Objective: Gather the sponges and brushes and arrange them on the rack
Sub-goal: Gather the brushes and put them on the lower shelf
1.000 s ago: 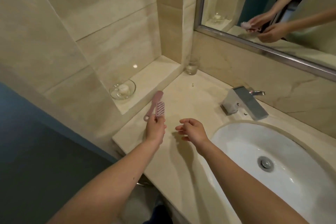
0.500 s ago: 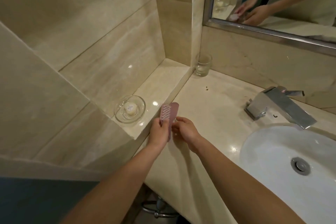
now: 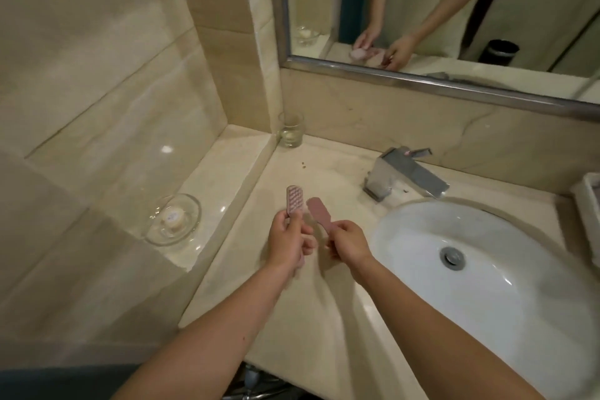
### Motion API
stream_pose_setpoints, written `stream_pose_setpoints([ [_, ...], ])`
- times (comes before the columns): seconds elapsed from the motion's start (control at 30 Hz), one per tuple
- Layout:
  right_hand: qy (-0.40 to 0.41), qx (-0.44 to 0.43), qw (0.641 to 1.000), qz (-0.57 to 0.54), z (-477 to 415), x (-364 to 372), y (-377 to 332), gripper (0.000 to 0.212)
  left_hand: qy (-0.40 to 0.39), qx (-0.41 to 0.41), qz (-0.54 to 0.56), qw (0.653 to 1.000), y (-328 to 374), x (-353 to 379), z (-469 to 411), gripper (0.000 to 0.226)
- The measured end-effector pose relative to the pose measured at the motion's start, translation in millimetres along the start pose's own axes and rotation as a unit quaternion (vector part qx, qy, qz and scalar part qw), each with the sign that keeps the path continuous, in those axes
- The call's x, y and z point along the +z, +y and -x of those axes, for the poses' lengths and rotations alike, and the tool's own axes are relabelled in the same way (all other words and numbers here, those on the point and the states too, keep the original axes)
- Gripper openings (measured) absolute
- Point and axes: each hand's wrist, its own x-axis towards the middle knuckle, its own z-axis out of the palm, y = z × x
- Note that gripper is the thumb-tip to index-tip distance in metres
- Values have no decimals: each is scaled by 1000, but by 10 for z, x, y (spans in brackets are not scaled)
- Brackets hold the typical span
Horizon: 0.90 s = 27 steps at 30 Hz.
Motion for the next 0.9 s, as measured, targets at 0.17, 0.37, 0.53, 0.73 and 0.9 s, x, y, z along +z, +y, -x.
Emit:
stream_pose_setpoints([
  [0.17, 84, 28, 996, -17, 288, -720, 227, 14, -81, -7, -61, 995, -125, 496, 239, 21],
  [0.37, 153, 24, 985, -79, 676, -1393, 459, 9, -174, -24, -118, 977, -284, 1164, 597, 32],
  [0.53, 202, -9, 970, -138, 955, -1943, 667, 14, -226, -29, -136, 964, -362, 1691, 962, 29],
  [0.73, 270, -6, 951, -148, 1306, -2744, 876, 21, -260, -64, -150, 952, -469, 2353, 1557, 25],
  [0.9, 302, -5, 942, -145, 1543, -3489, 1016, 23, -255, -83, -151, 951, -679, 3018, 2015, 14],
])
